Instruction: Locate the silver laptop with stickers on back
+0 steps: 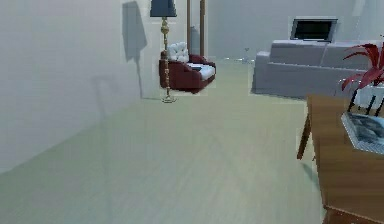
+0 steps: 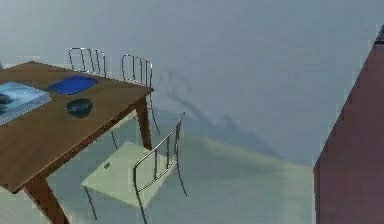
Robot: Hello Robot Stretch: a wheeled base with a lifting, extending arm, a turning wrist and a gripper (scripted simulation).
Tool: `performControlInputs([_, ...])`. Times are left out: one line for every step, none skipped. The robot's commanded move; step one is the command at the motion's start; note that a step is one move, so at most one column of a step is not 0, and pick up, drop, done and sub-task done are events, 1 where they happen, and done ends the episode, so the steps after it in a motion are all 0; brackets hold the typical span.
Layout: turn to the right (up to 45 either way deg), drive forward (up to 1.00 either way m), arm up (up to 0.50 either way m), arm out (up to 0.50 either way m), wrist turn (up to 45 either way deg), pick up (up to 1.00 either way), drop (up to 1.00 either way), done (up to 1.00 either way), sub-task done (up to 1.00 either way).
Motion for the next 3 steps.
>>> performControlInputs([9.0,0.00,0.00,0.00,0.0,0.00,0.00,0.00,0.00])
performControlInputs([0.0,0.65,0.00,0.00,0.0,0.00,0.00,0.00,0.00])
performControlInputs([0.0,1.00,0.00,0.00,0.0,0.00,0.00,0.00,0.00])
